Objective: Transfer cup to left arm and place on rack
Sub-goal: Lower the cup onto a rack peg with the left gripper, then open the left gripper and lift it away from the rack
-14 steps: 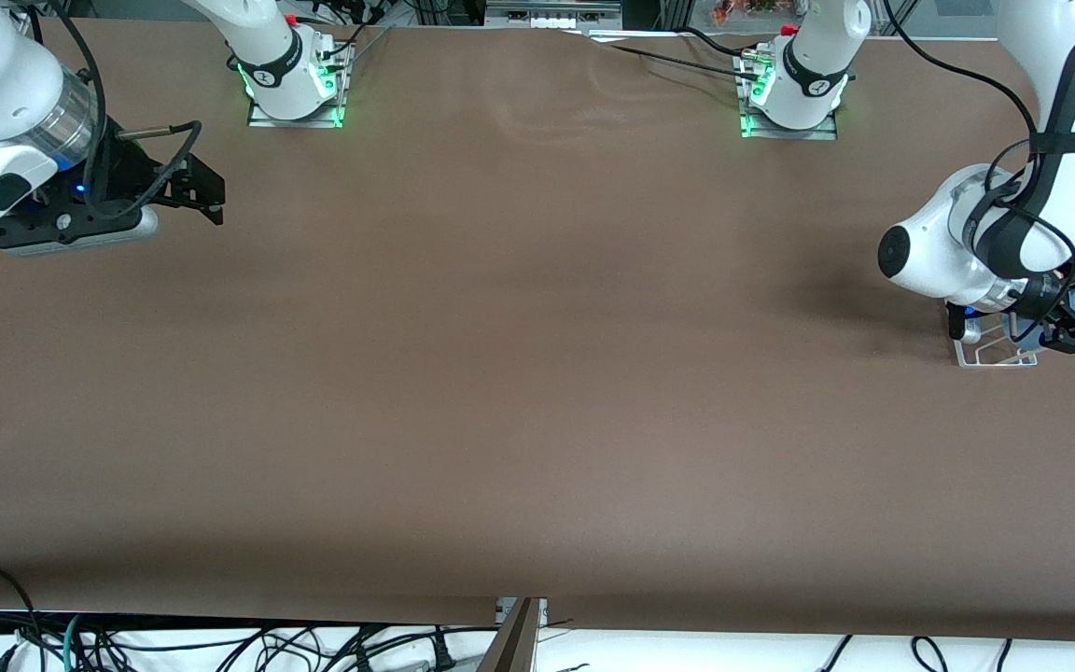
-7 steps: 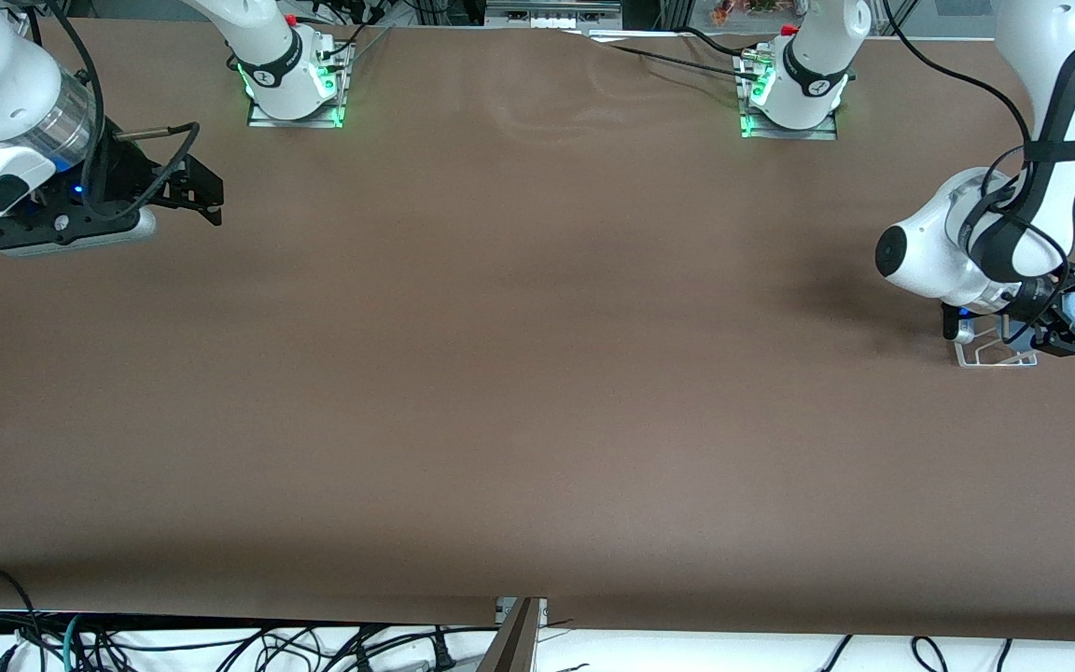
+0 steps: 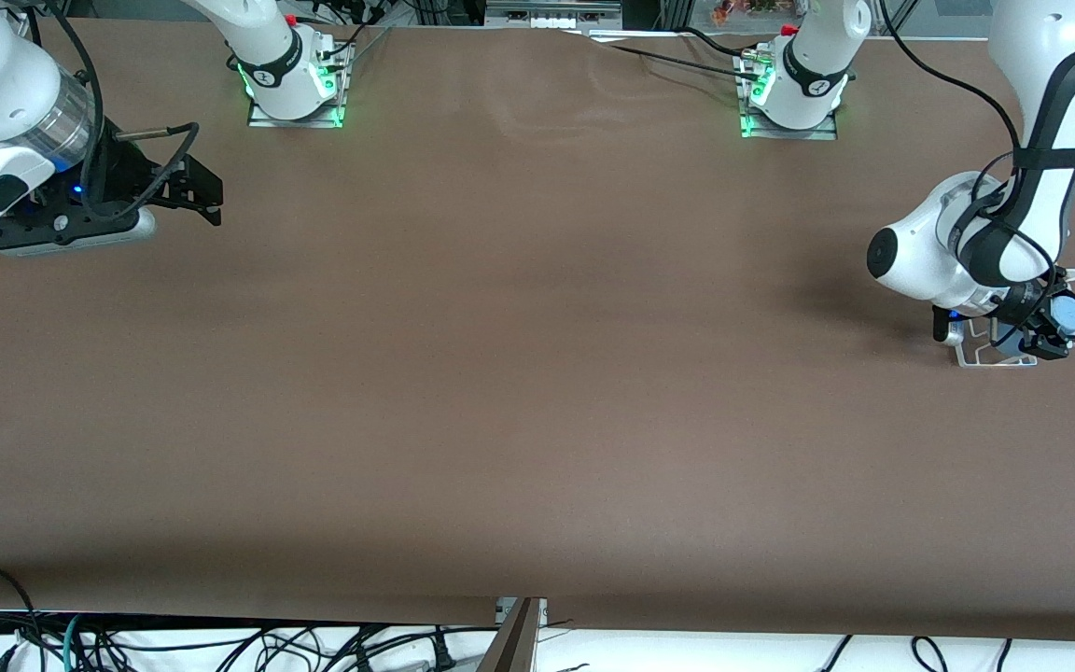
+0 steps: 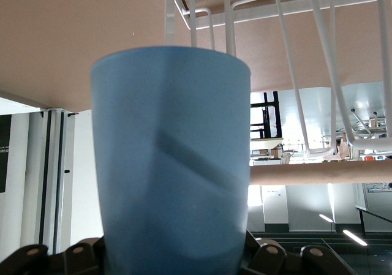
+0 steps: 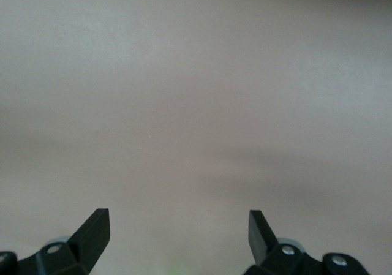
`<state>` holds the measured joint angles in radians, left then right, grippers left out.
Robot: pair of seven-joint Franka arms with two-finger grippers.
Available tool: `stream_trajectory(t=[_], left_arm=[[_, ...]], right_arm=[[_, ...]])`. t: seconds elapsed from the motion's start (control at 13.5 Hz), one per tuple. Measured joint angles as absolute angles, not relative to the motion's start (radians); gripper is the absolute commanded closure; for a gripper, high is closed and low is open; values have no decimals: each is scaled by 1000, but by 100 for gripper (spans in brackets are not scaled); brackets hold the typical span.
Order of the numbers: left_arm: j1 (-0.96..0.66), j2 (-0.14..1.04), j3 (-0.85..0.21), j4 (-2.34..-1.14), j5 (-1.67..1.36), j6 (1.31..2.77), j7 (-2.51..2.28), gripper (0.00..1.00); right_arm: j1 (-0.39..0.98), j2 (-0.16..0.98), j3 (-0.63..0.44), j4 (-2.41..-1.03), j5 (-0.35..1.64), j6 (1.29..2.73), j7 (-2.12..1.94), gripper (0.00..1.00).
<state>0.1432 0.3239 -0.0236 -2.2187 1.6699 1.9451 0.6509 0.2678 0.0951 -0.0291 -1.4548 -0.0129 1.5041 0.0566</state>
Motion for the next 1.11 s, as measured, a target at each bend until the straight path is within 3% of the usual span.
stream_trajectory(t=[0.52, 1.11], left_arm=[[142, 321, -25, -2170, 1583, 1945, 647, 0], [116, 262, -25, -1837, 712, 1900, 645, 0]], right_arm=[[267, 95, -29, -1455, -13, 1504, 57, 0], [266, 95, -30, -1455, -13, 1504, 57, 0]])
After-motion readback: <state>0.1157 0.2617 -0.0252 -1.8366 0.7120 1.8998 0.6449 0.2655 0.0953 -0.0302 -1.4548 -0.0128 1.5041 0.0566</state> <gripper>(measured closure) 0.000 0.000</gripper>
